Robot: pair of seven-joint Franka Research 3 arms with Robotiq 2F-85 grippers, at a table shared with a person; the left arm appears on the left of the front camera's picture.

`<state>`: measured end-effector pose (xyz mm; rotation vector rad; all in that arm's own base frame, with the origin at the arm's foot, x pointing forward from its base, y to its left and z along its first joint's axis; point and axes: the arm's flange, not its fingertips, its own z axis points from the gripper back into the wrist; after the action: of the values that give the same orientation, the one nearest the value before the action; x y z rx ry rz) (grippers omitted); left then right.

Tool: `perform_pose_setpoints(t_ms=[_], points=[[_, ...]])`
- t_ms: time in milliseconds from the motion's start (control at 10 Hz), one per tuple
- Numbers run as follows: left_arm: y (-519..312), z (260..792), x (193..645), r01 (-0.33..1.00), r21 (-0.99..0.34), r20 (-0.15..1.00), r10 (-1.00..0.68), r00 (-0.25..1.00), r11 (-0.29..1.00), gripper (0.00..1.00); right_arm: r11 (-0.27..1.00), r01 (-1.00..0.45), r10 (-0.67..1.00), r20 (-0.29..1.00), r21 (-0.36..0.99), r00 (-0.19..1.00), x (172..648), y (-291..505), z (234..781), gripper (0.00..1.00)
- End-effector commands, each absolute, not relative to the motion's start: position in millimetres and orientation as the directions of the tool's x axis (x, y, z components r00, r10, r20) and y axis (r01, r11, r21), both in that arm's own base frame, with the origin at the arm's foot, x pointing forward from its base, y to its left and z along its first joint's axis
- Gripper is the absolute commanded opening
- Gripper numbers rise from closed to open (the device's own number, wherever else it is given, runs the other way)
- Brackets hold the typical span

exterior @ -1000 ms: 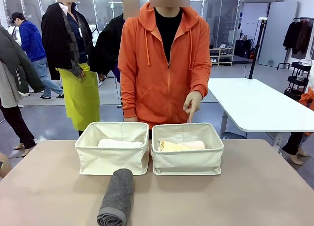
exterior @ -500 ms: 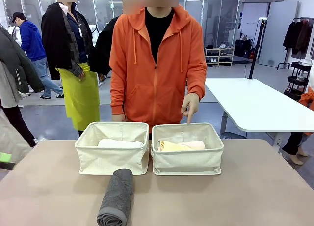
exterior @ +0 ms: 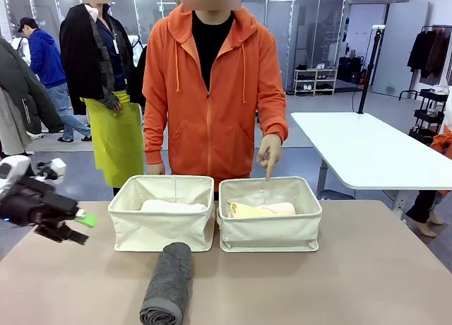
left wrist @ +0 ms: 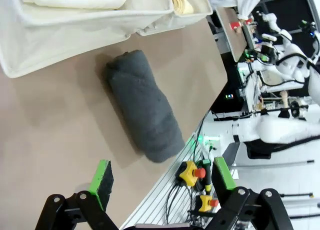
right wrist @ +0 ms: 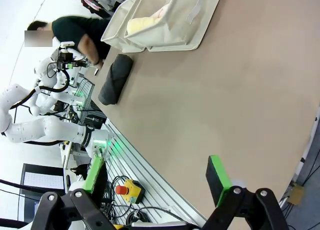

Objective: Divide the towels into two baskets.
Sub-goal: Pick up one hotel-folded towel from the bottom of the table and place it in the Fabric basket indicated by the person.

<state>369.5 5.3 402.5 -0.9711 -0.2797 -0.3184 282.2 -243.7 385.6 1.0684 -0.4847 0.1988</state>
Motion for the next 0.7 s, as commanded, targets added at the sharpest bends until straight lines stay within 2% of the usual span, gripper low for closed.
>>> perform_pose_setpoints(t_ms=[0,300,600], points=[[-46.9,392.5,352.9,0.351,-0.715,0.355,-0.120,0.927,0.604,1.00,0.468,-0.383,-0.088,0.473,0.796,0.876,281.1,-244.5,390.5,1.00],[-103.3,363.1,371.9,0.188,-0.717,0.202,-0.057,0.978,0.671,1.00,0.468,-0.383,-0.088,0.473,0.796,0.876,281.1,-244.5,390.5,1.00],[-139.8,337.9,364.6,0.053,-0.640,0.103,0.018,0.994,0.767,1.00,0.468,-0.383,-0.088,0.473,0.796,0.876,281.1,-244.5,390.5,1.00]])
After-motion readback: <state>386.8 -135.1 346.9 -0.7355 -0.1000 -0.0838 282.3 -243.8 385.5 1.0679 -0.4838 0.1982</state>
